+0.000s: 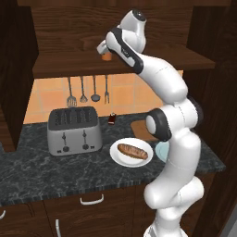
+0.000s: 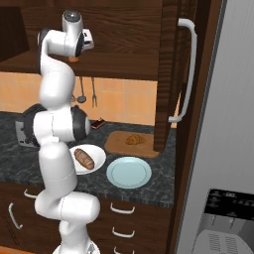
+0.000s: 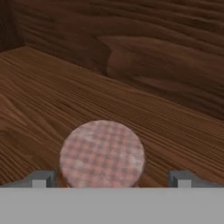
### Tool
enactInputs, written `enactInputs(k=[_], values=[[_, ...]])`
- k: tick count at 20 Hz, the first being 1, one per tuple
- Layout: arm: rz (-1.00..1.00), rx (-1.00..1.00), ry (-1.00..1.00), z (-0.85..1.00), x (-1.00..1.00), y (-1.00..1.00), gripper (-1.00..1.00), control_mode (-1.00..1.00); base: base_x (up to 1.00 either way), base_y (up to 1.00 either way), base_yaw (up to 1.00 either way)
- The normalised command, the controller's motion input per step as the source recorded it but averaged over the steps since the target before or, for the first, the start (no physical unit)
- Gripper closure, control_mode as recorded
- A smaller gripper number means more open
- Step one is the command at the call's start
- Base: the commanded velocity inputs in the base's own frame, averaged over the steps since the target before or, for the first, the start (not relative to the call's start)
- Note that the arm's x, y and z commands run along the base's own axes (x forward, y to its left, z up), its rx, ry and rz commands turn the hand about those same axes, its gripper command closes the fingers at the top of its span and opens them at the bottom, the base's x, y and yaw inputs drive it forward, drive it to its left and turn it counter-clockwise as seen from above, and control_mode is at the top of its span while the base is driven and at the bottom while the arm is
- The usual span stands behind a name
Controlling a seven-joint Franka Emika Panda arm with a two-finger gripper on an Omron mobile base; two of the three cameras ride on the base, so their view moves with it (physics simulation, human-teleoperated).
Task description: From the different types of pastries on the counter, select a croissant and place it on the cutting board. Then retrieve a jar of jam from the cabinet and place it alongside the croissant on the cutting board.
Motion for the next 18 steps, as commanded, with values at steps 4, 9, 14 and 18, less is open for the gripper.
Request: enactInputs(k=[4,9,14,18], values=[[0.00,0.00,0.00,-0.01,0.00,0.02,-1.00,-1.00,0.00,0.00,0.00],[0.00,-0.06,0.00,-0.27,0.09,0.25,-1.00,-1.00,0.00,0.00,0.00],[0.00,-0.12,0.01,-0.51,0.05,0.33,1.00,-1.00,0.00,0.00,0.00],[0.00,0.00,0.07,-0.06,0.00,0.00,1.00,-1.00,0.00,0.00,0.00]])
